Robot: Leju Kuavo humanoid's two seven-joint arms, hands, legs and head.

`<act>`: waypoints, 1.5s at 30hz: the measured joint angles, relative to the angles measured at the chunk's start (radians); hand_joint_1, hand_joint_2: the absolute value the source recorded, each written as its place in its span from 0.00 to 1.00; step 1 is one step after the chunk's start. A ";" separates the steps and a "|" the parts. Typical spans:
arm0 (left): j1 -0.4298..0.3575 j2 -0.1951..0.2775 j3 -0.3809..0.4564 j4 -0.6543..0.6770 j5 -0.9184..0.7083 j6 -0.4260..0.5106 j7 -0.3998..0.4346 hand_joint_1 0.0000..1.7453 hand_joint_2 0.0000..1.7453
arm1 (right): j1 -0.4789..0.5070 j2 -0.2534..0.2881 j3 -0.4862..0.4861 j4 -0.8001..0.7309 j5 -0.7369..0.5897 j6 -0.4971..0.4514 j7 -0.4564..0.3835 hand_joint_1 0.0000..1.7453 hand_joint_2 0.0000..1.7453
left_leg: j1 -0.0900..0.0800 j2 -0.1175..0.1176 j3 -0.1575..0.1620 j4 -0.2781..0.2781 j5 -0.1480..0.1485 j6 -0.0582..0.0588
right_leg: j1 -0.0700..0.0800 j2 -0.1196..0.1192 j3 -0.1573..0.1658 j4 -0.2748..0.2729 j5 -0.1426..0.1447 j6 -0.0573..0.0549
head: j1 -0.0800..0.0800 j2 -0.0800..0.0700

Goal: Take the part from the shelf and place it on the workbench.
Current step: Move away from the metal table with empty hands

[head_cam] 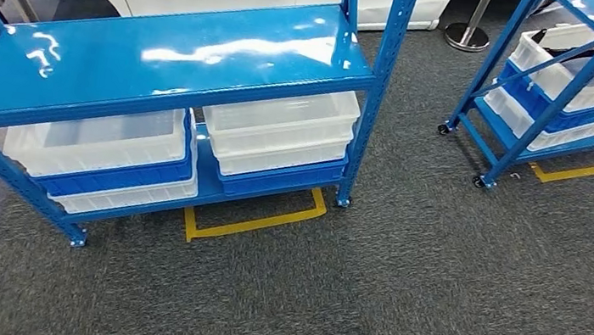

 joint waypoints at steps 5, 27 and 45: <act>-0.003 0.002 0.000 0.000 0.003 0.002 0.021 0.00 0.00 | 0.003 0.000 0.000 0.000 0.004 0.001 0.000 0.00 0.00 | 0.012 0.046 -0.087 0.161 -0.041 -0.019 | 0.002 -0.065 0.005 0.003 -0.011 -0.004 | -0.001 0.000; 0.001 -0.006 0.000 0.000 -0.007 0.001 0.003 0.00 0.00 | 0.001 -0.002 -0.005 0.000 0.000 -0.003 0.007 0.00 0.00 | 0.007 -0.079 0.023 -0.081 0.066 0.010 | 0.004 0.050 -0.014 0.022 -0.002 0.023 | 0.000 0.000; 0.008 -0.010 0.000 0.000 0.006 -0.009 0.013 0.00 0.00 | -0.003 0.004 -0.029 0.000 -0.029 -0.033 0.000 0.00 0.00 | 0.005 0.058 0.063 -0.104 0.049 0.035 | 0.004 -0.048 0.004 0.048 -0.047 0.044 | -0.003 0.000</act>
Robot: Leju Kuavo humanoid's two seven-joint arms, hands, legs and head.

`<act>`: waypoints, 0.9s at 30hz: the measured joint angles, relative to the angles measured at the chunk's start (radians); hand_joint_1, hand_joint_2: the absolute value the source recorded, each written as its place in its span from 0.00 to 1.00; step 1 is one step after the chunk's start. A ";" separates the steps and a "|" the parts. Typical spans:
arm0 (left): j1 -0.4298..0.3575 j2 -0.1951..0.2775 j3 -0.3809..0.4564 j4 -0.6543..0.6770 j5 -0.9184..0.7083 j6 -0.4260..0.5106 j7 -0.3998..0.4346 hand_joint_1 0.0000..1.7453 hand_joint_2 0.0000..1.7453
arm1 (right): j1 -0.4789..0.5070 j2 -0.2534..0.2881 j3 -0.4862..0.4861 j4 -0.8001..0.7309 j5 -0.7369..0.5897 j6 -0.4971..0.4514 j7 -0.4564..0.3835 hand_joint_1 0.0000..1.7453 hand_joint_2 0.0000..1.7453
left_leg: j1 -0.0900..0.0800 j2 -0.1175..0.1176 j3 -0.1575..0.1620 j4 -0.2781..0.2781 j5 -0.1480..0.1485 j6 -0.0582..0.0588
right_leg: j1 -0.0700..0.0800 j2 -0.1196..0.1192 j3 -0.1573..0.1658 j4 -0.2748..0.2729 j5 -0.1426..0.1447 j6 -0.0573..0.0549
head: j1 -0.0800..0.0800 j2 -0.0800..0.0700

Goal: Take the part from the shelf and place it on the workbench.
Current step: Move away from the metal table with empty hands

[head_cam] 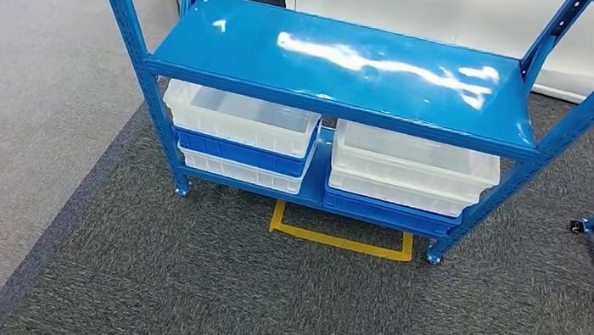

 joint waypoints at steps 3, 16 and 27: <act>-0.003 0.001 0.000 0.000 0.000 0.000 0.016 0.00 0.00 | 0.003 0.000 0.000 0.000 0.006 0.002 0.003 0.00 0.00 | -0.001 -0.004 0.009 -0.002 -0.005 0.015 | -0.001 0.029 -0.108 0.194 -0.083 0.005 | 0.000 0.000; -0.009 0.013 0.006 0.002 0.004 0.014 0.078 0.00 0.00 | 0.011 -0.001 -0.003 0.000 0.025 0.018 0.019 0.00 0.00 | -0.002 -0.022 0.028 0.078 -0.101 -0.035 | 0.002 0.034 -0.028 -0.042 0.069 -0.048 | -0.001 0.000; -0.010 0.031 0.022 0.003 0.006 0.028 0.114 0.00 0.00 | 0.008 0.001 -0.005 0.000 0.037 0.021 0.020 0.00 0.00 | -0.006 -0.008 -0.044 0.039 0.016 -0.029 | 0.005 0.029 0.043 -0.044 0.005 -0.027 | -0.003 0.000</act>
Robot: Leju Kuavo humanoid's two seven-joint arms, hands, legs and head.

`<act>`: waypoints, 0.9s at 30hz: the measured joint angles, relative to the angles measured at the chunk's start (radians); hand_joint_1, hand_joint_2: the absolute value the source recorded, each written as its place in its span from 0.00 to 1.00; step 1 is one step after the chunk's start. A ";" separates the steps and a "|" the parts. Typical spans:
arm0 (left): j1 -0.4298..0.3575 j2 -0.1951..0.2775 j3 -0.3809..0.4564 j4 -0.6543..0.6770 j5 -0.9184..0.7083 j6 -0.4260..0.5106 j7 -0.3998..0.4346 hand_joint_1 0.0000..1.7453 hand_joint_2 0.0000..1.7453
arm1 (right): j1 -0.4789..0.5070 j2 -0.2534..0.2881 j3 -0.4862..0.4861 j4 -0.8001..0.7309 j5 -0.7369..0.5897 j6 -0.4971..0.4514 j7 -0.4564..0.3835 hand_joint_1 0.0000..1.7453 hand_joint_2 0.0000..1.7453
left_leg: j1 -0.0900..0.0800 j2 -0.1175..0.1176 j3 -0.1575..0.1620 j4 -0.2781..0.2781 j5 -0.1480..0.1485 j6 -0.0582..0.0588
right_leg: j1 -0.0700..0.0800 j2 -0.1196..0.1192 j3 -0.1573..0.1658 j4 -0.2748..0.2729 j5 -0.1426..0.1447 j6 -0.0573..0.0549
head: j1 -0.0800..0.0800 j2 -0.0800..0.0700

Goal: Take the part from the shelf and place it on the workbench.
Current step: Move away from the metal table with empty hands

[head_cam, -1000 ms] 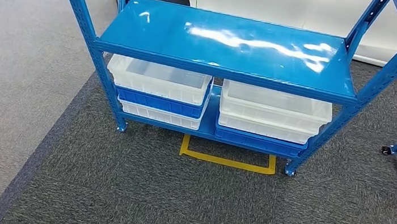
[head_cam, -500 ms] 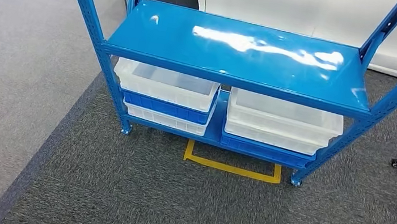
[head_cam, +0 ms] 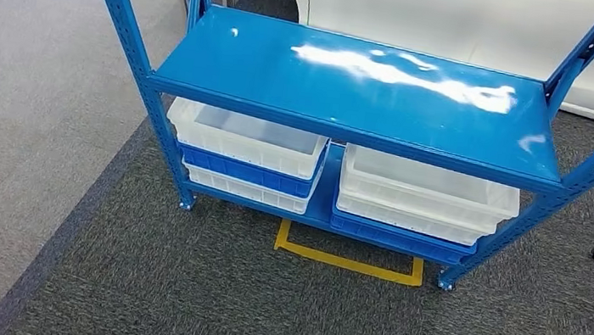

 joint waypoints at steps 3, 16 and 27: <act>0.001 0.000 0.002 0.000 -0.004 -0.002 -0.004 0.00 0.00 | -0.002 0.000 0.000 0.000 0.003 -0.001 0.001 0.00 0.00 | 0.006 -0.003 0.012 -0.018 -0.003 0.020 | -0.001 -0.001 -0.001 0.017 -0.019 0.013 | 0.000 0.000; 0.000 -0.005 0.001 0.001 -0.015 -0.023 -0.059 0.00 0.00 | -0.002 -0.001 -0.004 0.000 -0.011 -0.009 0.007 0.00 0.00 | -0.008 -0.010 0.071 -0.025 -0.057 0.017 | 0.010 0.007 -0.079 0.022 0.057 -0.013 | 0.000 0.000; 0.008 -0.021 -0.002 0.002 -0.027 -0.040 -0.129 0.00 0.00 | 0.000 0.002 -0.023 0.000 -0.028 -0.020 0.004 0.00 0.00 | 0.017 -0.004 -0.072 0.159 -0.045 -0.028 | -0.008 0.002 -0.008 -0.004 0.019 -0.018 | -0.001 0.000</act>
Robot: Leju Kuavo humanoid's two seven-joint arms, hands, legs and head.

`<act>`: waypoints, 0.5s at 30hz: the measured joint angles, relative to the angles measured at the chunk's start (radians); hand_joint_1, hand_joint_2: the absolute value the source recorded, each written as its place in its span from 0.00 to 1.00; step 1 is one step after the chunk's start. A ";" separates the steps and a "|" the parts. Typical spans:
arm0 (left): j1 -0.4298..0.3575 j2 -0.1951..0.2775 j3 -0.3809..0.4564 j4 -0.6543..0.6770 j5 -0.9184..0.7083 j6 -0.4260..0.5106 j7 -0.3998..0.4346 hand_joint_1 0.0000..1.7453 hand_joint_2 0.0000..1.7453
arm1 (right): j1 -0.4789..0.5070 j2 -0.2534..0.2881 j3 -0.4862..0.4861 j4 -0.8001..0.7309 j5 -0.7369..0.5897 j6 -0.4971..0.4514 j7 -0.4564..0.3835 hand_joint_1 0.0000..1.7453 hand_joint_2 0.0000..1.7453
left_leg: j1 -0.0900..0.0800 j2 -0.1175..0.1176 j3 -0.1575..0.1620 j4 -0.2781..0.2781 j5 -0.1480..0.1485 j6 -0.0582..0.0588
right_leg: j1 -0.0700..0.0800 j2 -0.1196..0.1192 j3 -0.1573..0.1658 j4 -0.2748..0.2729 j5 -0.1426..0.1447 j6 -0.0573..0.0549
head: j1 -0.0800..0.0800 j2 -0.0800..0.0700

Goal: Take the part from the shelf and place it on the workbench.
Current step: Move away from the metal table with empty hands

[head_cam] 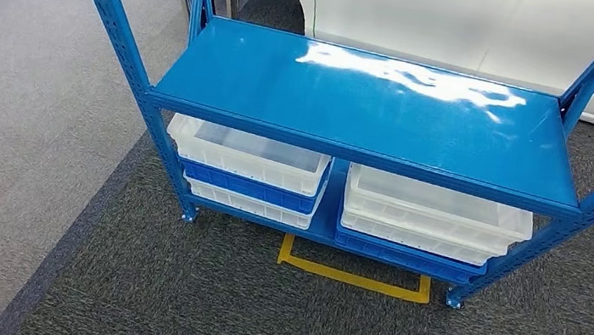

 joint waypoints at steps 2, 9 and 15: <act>0.000 0.000 0.000 0.000 0.000 0.000 0.000 0.00 0.00 | 0.000 0.000 0.000 0.000 0.000 0.000 0.000 0.00 0.00 | 0.001 0.001 0.014 -0.036 0.025 0.000 | -0.001 0.000 0.005 0.000 -0.004 0.002 | 0.000 0.000; 0.003 -0.005 0.000 0.000 0.000 -0.001 0.001 0.00 0.00 | -0.005 0.000 -0.006 0.000 0.001 0.000 -0.001 0.00 0.00 | -0.005 0.001 0.088 -0.176 0.039 0.047 | 0.000 0.001 0.010 0.046 -0.037 0.044 | 0.001 0.000; 0.005 -0.007 0.000 0.000 0.000 -0.001 0.000 0.00 0.00 | -0.002 0.000 -0.006 0.000 0.001 0.000 -0.002 0.00 0.00 | -0.013 -0.002 0.124 -0.179 0.010 0.066 | 0.002 0.002 -0.162 0.264 -0.085 0.045 | 0.002 0.000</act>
